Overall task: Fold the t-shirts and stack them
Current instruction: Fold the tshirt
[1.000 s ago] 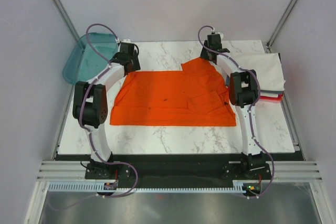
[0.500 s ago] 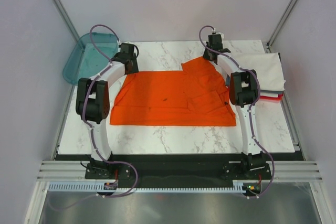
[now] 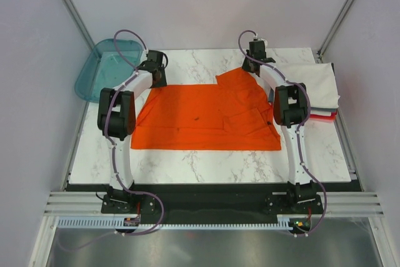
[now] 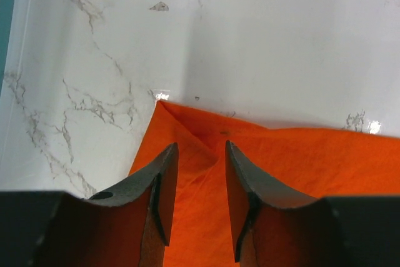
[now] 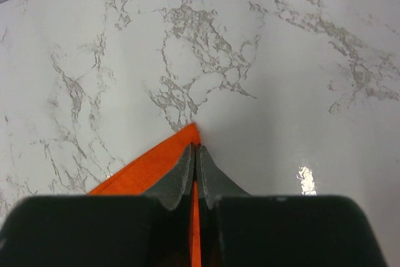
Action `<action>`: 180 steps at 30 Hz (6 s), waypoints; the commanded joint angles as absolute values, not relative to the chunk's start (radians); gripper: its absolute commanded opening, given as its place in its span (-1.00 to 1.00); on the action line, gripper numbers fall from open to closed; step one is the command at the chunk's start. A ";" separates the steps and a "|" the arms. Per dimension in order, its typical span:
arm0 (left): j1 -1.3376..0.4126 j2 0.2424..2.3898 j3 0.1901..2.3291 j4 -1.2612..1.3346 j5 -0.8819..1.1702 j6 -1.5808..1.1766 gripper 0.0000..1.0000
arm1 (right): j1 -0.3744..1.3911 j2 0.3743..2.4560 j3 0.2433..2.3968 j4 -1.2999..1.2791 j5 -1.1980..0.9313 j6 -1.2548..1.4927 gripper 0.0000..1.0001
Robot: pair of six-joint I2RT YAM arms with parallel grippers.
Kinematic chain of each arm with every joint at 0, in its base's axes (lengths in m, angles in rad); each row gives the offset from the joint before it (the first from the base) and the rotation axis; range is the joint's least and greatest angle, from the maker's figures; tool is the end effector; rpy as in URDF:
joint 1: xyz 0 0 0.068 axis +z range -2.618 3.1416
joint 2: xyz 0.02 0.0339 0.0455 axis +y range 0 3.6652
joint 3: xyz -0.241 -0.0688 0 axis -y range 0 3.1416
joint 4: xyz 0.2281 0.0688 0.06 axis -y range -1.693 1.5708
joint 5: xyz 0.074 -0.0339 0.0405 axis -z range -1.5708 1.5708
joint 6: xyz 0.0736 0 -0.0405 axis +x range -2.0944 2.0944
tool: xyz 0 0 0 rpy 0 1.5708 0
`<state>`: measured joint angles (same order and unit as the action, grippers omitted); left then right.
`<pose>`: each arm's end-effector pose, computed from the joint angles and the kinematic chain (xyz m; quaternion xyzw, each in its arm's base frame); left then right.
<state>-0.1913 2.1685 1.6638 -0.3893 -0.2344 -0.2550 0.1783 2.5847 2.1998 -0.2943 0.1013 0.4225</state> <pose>0.4701 -0.0736 0.1414 -0.0686 0.9351 0.0346 0.3459 0.5653 0.0943 0.1184 0.1314 0.8917 0.0838 0.4249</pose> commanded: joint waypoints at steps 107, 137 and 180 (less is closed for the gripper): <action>-0.060 1.971 1.500 -0.092 -0.074 0.170 -0.41 | 0.117 2.020 1.586 -0.149 -0.118 0.551 -1.00; -0.075 2.229 1.870 -0.551 -0.155 -0.156 0.28 | 0.097 2.062 1.583 -0.081 -0.169 0.588 -1.00; -0.055 2.422 2.143 -0.808 -0.267 -0.244 0.24 | 0.083 2.031 1.534 -0.051 -0.196 0.606 -1.00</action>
<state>-0.0620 2.4287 2.1105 -0.7914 -0.2218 -0.2329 0.0868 2.0731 1.5444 -0.0818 -0.1860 0.6033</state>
